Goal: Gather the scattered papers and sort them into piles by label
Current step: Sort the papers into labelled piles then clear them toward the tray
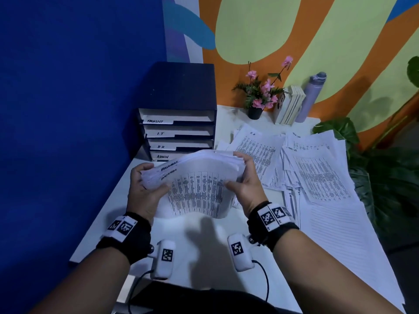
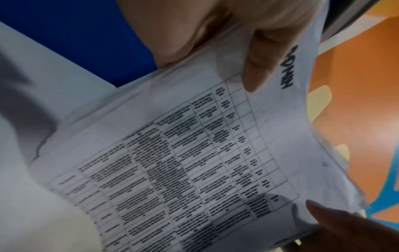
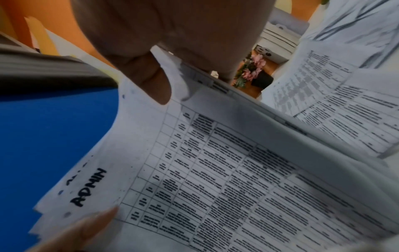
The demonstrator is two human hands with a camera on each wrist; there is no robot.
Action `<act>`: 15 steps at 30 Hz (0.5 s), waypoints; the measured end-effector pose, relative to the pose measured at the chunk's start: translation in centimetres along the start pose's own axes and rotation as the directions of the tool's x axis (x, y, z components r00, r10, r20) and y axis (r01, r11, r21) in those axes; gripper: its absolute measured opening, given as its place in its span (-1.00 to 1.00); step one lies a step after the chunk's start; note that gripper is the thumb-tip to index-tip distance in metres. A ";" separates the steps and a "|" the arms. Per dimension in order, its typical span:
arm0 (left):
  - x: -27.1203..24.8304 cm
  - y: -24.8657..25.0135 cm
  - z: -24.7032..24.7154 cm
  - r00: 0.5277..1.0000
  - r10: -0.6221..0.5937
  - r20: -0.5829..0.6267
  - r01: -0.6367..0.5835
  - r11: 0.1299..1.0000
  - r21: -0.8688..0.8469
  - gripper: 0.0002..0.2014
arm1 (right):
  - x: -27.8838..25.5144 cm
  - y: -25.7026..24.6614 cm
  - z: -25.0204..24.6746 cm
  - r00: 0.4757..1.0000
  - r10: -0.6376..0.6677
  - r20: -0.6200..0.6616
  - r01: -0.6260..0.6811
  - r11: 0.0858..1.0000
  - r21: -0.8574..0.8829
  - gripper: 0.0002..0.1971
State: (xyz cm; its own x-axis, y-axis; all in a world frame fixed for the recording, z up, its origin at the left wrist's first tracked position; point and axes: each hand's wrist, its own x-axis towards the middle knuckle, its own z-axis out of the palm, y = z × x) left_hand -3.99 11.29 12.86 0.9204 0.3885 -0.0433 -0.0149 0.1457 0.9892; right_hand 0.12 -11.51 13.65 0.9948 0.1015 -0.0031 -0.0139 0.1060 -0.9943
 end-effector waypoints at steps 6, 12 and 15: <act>0.9 0.6 0.7 0.993 0.105 -0.045 -0.110 0.987 -0.121 -0.53 | 0.7 -0.9 0.2 0.967 -0.248 0.052 0.254 0.949 -0.188 0.04; 2.1 1.3 1.4 0.971 0.107 -0.212 -0.114 0.993 -0.023 -0.87 | 1.6 -0.3 0.5 0.867 -0.463 0.186 0.482 0.682 -0.549 -0.23; 2.5 1.5 1.6 0.966 0.139 -0.220 -0.166 0.980 -0.109 -0.96 | 1.4 -0.9 0.6 0.898 -0.414 0.147 0.434 0.782 -0.447 -0.26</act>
State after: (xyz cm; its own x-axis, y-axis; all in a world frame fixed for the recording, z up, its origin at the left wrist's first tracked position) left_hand -1.10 10.98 14.51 0.8009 0.5953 0.0647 -0.2099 0.1779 0.9614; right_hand 1.41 -10.85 14.61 0.8846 0.1931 0.4246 0.4657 -0.3153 -0.8268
